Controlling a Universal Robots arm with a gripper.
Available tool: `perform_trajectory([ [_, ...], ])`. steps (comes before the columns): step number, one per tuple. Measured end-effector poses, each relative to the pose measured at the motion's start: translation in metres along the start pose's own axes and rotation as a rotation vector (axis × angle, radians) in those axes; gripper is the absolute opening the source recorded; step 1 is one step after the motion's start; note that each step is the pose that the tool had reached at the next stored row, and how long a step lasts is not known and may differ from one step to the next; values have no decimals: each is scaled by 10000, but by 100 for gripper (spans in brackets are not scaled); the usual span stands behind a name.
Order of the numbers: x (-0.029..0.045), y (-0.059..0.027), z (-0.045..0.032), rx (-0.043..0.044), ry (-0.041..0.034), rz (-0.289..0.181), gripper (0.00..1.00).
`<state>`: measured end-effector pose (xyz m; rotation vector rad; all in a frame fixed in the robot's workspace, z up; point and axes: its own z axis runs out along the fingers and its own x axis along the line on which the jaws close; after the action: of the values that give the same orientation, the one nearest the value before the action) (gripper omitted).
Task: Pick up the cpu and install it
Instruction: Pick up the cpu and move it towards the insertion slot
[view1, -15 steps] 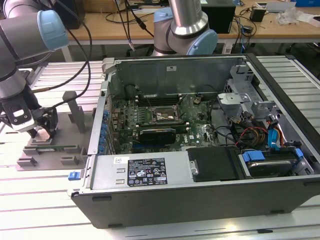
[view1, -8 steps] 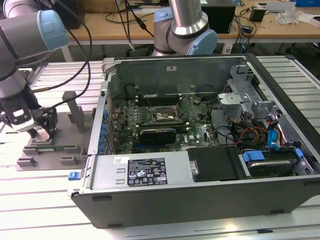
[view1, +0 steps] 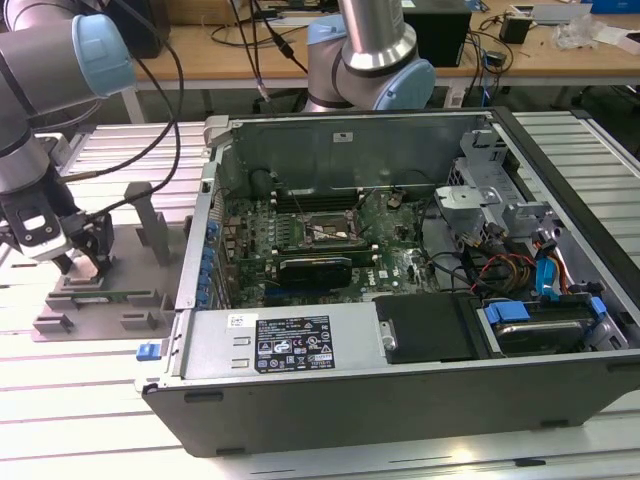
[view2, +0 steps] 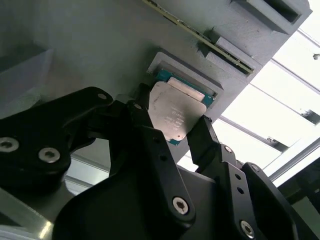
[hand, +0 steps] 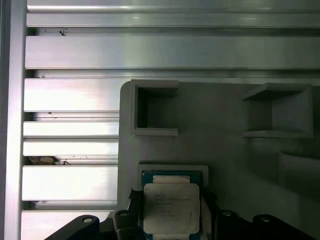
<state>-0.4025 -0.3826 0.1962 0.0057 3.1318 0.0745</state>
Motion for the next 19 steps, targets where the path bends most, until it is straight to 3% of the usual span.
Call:
perform_trajectory([
  [7, -1, 8, -92, 0, 0, 0, 55],
  [19, -3, 34, -334, 0, 0, 0, 55],
])
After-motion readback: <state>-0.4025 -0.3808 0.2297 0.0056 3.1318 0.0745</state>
